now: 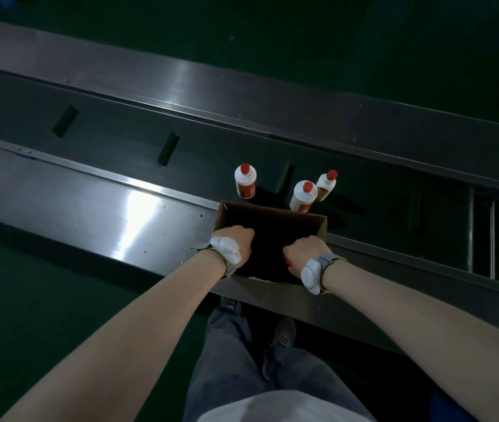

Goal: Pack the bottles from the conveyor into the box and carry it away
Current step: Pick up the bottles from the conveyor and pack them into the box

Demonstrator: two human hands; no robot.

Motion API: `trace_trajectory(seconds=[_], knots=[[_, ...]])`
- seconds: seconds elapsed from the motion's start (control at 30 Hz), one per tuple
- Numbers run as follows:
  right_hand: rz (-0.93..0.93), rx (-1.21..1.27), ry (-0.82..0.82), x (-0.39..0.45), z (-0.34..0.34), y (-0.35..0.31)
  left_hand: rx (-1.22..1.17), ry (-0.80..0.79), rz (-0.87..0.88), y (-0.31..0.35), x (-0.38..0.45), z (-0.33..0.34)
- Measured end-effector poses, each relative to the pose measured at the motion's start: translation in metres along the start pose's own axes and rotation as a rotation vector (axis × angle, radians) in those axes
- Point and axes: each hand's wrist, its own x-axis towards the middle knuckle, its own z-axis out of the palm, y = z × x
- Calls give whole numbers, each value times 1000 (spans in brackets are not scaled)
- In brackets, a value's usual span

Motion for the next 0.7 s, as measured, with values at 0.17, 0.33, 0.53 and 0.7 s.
trace_trajectory(seconds=[0.17,0.33,0.53,0.7], knots=[[7,40,-68,15,12,1,2,-33,41,-1,9,6],[24,41,-176,25,29,7,-21,47,74,-2,15,2],[26,54,-208,41,33,6,-56,197,140,-3,29,-23],[36,138,-243,45,21,17,-70,264,170,-13,44,-43]])
